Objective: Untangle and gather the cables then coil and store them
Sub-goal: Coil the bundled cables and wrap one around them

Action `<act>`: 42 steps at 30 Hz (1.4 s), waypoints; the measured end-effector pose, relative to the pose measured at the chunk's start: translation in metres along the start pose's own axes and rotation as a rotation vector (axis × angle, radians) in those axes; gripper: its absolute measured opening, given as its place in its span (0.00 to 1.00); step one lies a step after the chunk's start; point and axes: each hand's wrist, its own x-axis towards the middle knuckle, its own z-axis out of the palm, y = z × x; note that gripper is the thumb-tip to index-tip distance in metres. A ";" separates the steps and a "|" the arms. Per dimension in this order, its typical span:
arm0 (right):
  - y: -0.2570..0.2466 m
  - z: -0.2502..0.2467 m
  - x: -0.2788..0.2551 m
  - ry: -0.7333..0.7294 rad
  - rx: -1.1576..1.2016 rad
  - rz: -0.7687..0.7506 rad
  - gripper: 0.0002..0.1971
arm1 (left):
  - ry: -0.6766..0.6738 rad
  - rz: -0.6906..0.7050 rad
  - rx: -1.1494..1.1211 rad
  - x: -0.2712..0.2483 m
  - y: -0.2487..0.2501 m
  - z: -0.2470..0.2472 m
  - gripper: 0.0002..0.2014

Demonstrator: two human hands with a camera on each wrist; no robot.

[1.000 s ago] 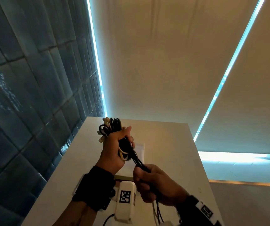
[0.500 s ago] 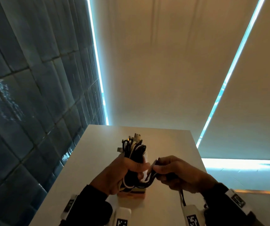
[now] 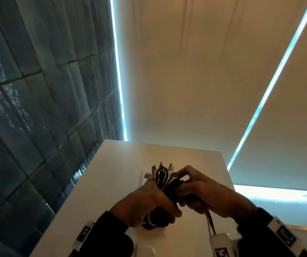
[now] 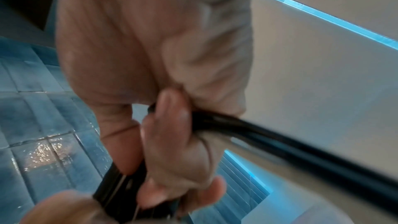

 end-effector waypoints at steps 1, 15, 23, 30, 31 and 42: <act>-0.002 -0.002 0.000 0.002 -0.018 0.002 0.17 | -0.006 0.012 -0.022 0.000 -0.003 -0.001 0.17; 0.054 -0.021 -0.006 0.031 0.236 -0.199 0.18 | 0.199 0.215 -0.789 0.010 -0.035 -0.014 0.04; 0.028 0.002 0.003 0.652 0.226 -0.427 0.14 | 0.154 0.135 -0.812 0.014 -0.024 0.003 0.07; -0.002 0.025 0.028 0.937 -0.153 -0.655 0.08 | 0.204 0.118 -0.832 0.017 -0.019 0.014 0.08; -0.002 0.028 0.030 0.934 -0.180 -0.669 0.07 | 0.185 0.116 -0.858 0.015 -0.019 0.013 0.09; 0.006 0.062 0.029 0.544 -0.623 -0.795 0.11 | 0.122 0.237 -0.972 0.011 -0.025 0.005 0.42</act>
